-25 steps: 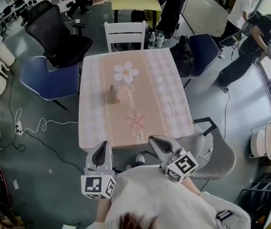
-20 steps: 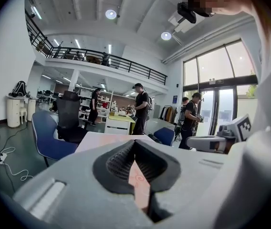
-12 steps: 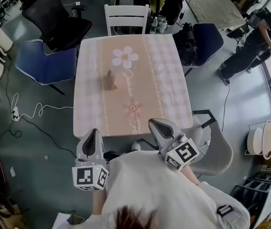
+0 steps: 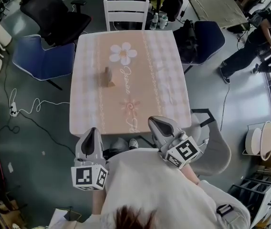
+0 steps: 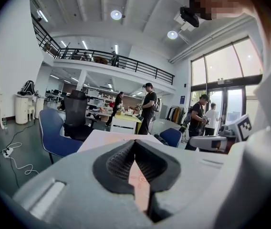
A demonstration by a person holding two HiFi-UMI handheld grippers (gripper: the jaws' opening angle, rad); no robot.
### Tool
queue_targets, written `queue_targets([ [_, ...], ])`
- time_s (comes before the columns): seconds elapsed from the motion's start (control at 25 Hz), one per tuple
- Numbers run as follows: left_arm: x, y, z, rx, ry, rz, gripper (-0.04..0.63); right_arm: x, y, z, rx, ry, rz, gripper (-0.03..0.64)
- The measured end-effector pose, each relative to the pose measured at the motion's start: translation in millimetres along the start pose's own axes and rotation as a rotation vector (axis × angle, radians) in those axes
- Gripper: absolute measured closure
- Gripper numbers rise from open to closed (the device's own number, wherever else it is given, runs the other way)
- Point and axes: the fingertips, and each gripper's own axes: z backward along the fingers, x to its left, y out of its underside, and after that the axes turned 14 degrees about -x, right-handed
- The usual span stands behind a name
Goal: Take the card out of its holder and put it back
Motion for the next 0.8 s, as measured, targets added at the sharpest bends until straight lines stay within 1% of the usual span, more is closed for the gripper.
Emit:
queue_targets([
  [0.16, -2.8, 3.3, 0.0, 0.015, 0.014, 0.004, 0.595, -0.5, 1.6, -0.6, 0.004, 0.01, -0.008, 0.618],
  [0.4, 7.3, 0.9, -12.4, 0.019, 0.041, 0.008, 0.595, 0.1, 4.2, -8.3, 0.01, 0.035, -0.009, 0.618],
  [0.6, 23.5, 1.4, -35.4, 0.035, 0.085, 0.018, 0.595, -7.6, 2.7, -33.0, 0.005, 0.074, 0.016, 0.618],
  [0.72, 36.2, -6.3, -52.5, 0.037, 0.106, 0.021, 0.595, -9.9, 1.0, -49.7, 0.036, 0.106, -0.005, 0.618],
  [0.8, 44.1, -11.4, -62.8, 0.041, 0.117, 0.02, 0.595, -11.8, -0.7, -61.4, 0.033, 0.12, -0.018, 0.618],
])
